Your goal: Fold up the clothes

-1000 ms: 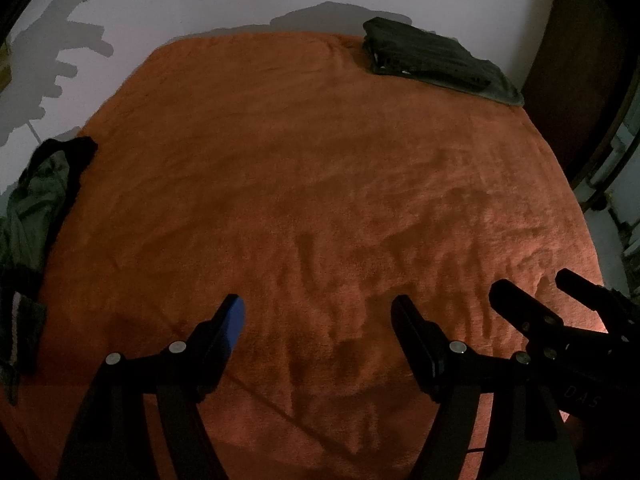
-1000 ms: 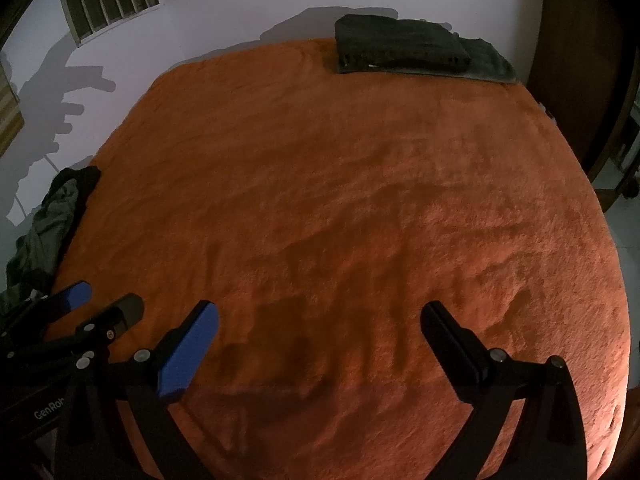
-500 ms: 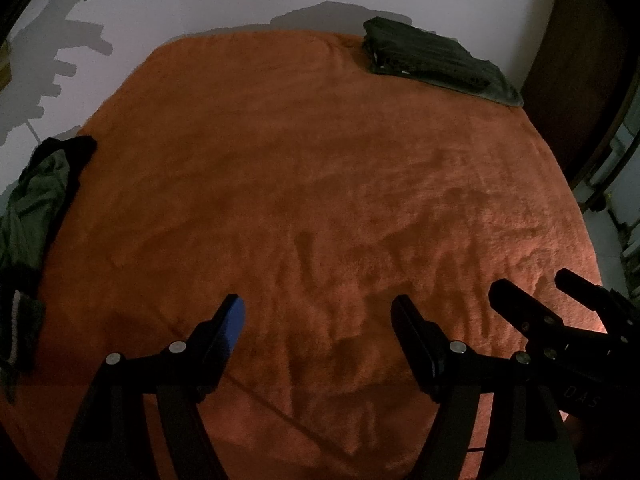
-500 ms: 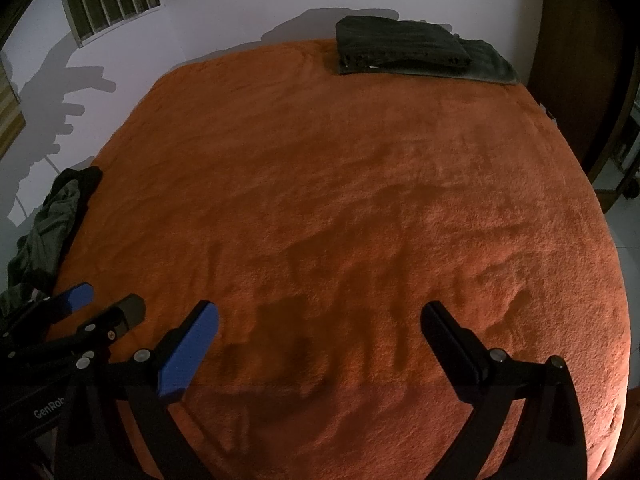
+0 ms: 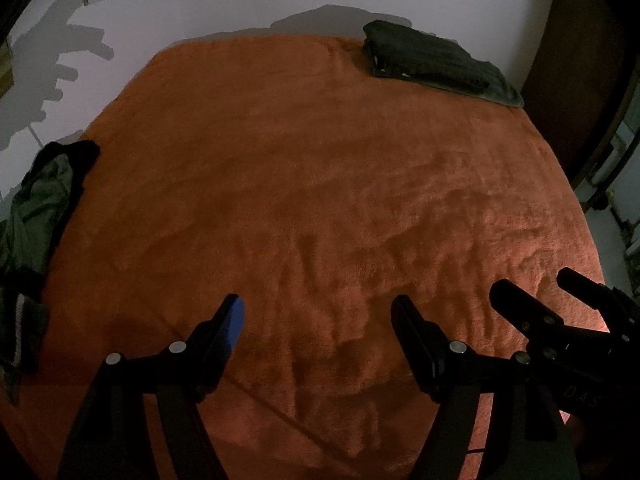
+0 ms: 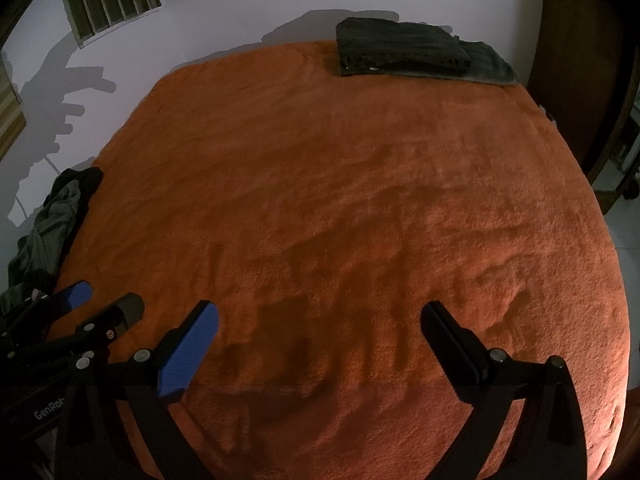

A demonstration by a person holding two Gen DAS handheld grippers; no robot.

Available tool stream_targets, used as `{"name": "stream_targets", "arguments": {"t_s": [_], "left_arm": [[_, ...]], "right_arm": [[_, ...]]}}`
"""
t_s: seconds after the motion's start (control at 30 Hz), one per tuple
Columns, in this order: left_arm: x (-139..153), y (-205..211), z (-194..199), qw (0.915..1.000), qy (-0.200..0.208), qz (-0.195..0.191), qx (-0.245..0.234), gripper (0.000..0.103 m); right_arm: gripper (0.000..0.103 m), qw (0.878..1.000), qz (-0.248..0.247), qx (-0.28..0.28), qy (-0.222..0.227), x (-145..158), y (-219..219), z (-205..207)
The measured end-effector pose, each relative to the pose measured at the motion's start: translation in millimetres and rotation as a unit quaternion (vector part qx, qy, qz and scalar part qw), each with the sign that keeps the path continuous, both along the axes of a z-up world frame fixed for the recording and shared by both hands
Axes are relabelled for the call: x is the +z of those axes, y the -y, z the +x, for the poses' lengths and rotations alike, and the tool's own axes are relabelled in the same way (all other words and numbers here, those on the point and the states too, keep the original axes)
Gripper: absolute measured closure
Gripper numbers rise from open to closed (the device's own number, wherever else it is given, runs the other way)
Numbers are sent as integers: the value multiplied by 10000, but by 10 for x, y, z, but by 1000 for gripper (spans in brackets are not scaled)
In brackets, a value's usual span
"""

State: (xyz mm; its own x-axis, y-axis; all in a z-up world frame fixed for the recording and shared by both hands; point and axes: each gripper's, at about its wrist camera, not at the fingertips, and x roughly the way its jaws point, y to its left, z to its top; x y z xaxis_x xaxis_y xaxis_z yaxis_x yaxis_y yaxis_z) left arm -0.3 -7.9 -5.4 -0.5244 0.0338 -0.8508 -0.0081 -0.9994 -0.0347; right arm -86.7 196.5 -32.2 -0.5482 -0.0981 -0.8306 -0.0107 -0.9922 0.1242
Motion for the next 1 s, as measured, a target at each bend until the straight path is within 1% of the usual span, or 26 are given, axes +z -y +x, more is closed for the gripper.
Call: {"name": "stream_targets", "arguments": {"t_s": [0.67,0.87,1.0], "left_arm": [[-19,62,-69,10000,58,-7,-15,27],[-27,218,-114,9998,87,72,157,27],[-60,454,-128,9990,154,38,421,27]], "right_arm": [[2,10000,42,9,12,-19,20,-12],[2,9999,126,91,-72,-53,33,-8],[2,9991,162,361,-153,-101,151,-36]]}}
